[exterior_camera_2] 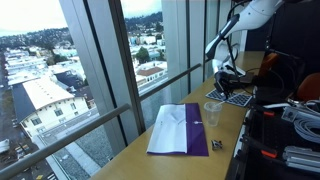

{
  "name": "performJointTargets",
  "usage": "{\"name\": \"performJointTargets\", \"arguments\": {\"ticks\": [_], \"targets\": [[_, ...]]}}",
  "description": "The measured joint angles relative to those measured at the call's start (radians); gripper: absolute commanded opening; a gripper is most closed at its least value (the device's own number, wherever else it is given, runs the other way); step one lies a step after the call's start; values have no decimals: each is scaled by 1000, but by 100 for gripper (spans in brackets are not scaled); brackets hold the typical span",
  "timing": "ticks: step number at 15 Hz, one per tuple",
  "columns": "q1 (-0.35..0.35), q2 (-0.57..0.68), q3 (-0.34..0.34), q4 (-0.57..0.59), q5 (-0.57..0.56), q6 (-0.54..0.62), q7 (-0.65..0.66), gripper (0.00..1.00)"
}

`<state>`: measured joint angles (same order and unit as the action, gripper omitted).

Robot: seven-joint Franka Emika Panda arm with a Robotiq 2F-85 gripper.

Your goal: Put the straw in the cup

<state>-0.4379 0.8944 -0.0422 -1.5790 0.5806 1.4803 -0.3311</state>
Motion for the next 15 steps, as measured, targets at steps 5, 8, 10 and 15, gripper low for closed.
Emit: {"name": "performJointTargets", "arguments": {"ticks": [5, 8, 10, 15], "targets": [[0, 8, 3, 21, 1, -7, 0, 77], [0, 13, 5, 36, 3, -9, 0, 98], [1, 16, 8, 44, 3, -11, 0, 100], [26, 9, 22, 27, 3, -11, -9, 100]]}}
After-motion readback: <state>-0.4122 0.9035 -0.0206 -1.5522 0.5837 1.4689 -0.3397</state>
